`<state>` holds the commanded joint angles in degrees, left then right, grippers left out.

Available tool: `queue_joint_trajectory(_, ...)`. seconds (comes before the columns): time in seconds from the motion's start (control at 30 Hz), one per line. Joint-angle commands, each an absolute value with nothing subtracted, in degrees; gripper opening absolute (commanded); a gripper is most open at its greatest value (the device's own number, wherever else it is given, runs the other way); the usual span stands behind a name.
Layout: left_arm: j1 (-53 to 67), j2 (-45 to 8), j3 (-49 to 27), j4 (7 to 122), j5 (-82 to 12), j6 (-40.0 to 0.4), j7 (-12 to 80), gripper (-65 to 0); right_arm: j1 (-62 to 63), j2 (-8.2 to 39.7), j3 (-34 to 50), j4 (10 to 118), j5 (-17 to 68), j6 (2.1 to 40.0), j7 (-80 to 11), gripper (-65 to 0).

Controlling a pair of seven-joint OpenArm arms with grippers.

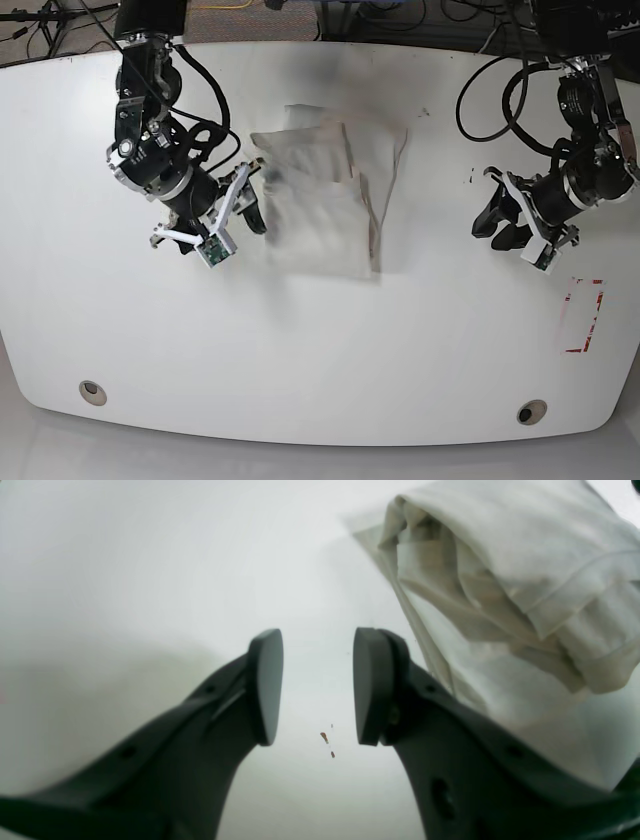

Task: Fold the T-shirt properly
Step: 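Grasp the shirt edge with the right gripper and lift it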

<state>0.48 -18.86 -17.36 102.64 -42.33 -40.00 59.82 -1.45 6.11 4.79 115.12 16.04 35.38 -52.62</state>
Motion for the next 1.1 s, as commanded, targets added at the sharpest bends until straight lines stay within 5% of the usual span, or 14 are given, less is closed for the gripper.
queue_joint_trajectory(0.3,2.51,-18.86,-17.36,102.73,-42.42,-40.0,59.82,-43.1,-4.79,1.98,2.77,109.49,15.69,39.87,-50.51,-53.0)
queue_joint_trajectory(0.63,3.3,-18.86,-17.36,102.73,-42.42,-40.0,59.82,-43.2,-9.1,6.55,-6.02,95.96,15.6,39.16,-37.85,-53.3)
queue_joint_trajectory(0.9,3.3,-17.36,-17.27,102.55,-42.42,-40.0,59.82,-43.2,-8.66,6.9,-12.26,93.67,15.6,32.13,-37.41,-53.3)
queue_joint_trajectory(1.1,3.3,-16.75,-17.19,102.55,-42.42,-40.0,59.82,-43.2,-8.57,6.9,-13.32,98.59,16.13,31.08,-37.85,-53.3)
